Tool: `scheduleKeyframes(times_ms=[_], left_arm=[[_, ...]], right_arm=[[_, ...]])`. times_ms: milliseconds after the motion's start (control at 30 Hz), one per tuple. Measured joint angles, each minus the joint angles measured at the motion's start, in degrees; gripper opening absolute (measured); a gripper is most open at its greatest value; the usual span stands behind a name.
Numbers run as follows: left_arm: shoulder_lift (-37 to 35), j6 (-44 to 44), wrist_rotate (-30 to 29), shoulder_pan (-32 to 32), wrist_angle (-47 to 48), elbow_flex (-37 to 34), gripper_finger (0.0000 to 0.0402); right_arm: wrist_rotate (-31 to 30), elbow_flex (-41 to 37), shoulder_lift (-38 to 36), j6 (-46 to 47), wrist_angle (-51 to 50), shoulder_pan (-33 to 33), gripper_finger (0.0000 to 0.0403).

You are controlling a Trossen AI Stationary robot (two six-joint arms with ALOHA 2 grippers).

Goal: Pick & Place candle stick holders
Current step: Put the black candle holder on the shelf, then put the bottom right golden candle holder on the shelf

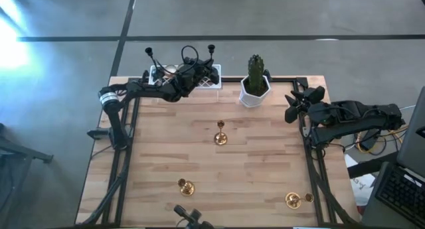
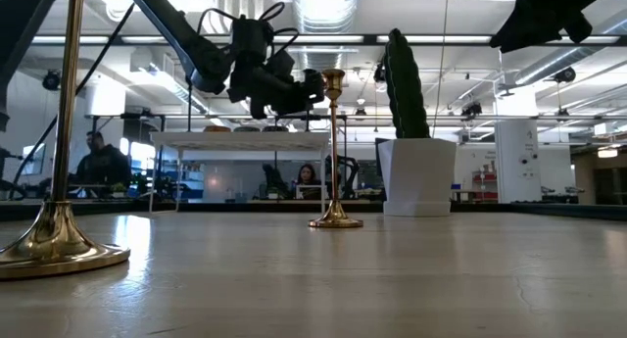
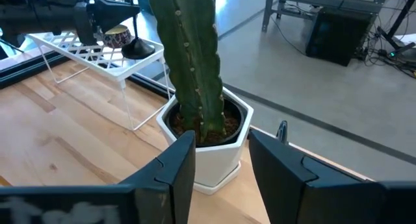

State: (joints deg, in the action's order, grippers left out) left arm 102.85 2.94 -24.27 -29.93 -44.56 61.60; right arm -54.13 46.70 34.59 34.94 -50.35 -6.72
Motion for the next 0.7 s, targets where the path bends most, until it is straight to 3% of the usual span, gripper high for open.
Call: scheduleKeyframes(times_ms=[700], left_arm=[[-0.29, 0.57, 4.03, 0.00, -0.40, 0.00, 0.0195]], right_arm=[[0.02, 0.00, 0.00, -0.42, 0.00, 0.00, 0.0134]])
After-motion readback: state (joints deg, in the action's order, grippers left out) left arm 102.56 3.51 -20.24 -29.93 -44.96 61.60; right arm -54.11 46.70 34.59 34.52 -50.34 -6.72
